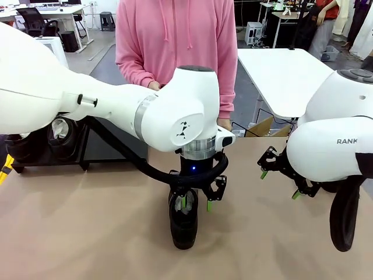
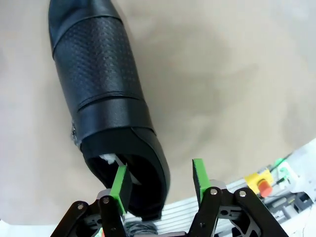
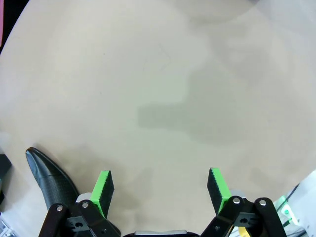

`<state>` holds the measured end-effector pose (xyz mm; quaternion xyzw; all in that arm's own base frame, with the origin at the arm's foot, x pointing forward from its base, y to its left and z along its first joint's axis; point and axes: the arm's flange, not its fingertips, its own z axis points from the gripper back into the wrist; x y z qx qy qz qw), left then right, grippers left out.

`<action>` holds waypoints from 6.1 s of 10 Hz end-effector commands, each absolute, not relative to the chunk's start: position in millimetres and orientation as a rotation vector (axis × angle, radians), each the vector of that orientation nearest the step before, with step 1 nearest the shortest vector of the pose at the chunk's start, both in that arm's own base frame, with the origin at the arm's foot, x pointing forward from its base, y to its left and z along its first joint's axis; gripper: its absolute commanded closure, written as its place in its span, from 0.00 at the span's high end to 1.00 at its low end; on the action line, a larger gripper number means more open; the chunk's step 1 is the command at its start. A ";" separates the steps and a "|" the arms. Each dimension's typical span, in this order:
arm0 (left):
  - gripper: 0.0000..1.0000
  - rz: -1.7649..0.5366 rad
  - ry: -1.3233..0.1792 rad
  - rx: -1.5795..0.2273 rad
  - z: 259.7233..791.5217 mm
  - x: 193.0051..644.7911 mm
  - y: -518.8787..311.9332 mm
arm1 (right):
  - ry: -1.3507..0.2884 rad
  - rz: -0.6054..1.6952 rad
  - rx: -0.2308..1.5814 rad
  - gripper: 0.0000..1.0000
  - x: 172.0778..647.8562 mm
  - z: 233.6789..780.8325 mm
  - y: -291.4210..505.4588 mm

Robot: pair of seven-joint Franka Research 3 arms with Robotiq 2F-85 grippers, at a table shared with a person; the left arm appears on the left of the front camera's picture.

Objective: Organize the shoes by placing them on the stand.
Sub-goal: Place the Shoe from the middle of the table onto the Shoes Stand.

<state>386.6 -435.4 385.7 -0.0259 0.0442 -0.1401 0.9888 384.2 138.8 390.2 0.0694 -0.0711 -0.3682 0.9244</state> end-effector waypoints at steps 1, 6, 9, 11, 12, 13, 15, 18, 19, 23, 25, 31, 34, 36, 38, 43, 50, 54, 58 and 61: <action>0.65 -0.267 0.083 0.002 369.7 394.0 -442.9 | -0.151 -0.748 0.145 1.00 384.3 391.8 140.2; 0.45 -0.333 0.044 -0.036 361.5 394.8 -444.2 | -0.151 -0.748 0.145 1.00 384.3 391.8 140.2; 0.00 -0.319 0.071 -0.038 359.1 396.4 -442.1 | -0.151 -0.748 0.145 1.00 384.3 391.8 140.2; 0.00 -0.316 0.099 -0.010 351.6 397.6 -440.6 | -0.151 -0.748 0.145 1.00 384.3 391.8 140.2; 0.00 -0.311 0.102 -0.011 349.5 397.3 -440.0 | -0.151 -0.748 0.145 1.00 384.3 391.8 140.2; 0.00 -0.310 0.106 -0.009 348.1 398.0 -439.3 | -0.151 -0.748 0.145 1.00 384.3 391.8 140.2; 0.00 -0.330 0.108 -0.046 358.2 392.9 -437.7 | -0.151 -0.748 0.145 1.00 384.3 391.8 140.2; 0.00 -0.286 -0.016 -0.131 433.4 362.9 -402.9 | -0.151 -0.748 0.145 1.00 384.3 391.8 140.2; 0.00 -0.247 -0.088 -0.105 456.1 358.0 -383.2 | -0.151 -0.748 0.145 1.00 384.3 391.8 140.2; 0.00 -0.149 -0.427 -0.009 483.3 391.8 -285.3 | -0.151 -0.748 0.145 1.00 384.3 391.8 140.2; 0.00 -0.122 -0.531 0.004 476.6 425.4 -244.0 | -0.151 -0.748 0.145 1.00 384.3 391.8 140.2; 0.00 -0.086 -0.543 0.055 478.2 450.0 -197.5 | -0.151 -0.748 0.145 1.00 384.3 391.8 140.2; 0.00 -0.084 -0.533 0.056 474.1 451.4 -195.2 | -0.151 -0.748 0.145 1.00 384.3 391.8 140.2; 0.00 -0.087 -0.515 0.113 479.8 472.2 -182.7 | -0.151 -0.748 0.145 1.00 384.3 391.8 140.2; 0.00 -0.133 -0.475 0.154 491.9 497.2 -177.7 | -0.151 -0.748 0.145 1.00 384.3 391.8 140.2; 0.00 -0.104 -0.460 0.249 481.2 546.4 -162.3 | -0.151 -0.748 0.145 1.00 384.3 391.8 140.2; 0.00 -0.079 -0.433 0.193 459.8 573.6 -170.0 | -0.151 -0.748 0.145 1.00 384.3 391.8 140.2; 0.00 -0.051 -0.425 0.193 443.4 591.0 -172.0 | -0.151 -0.748 0.145 1.00 384.3 391.8 140.2; 0.08 -0.057 -0.426 0.212 438.2 594.0 -178.3 | -0.151 -0.748 0.145 1.00 384.3 391.8 140.2; 0.50 -0.045 -0.444 0.209 440.8 590.3 -177.5 | -0.151 -0.748 0.145 1.00 384.3 391.8 140.2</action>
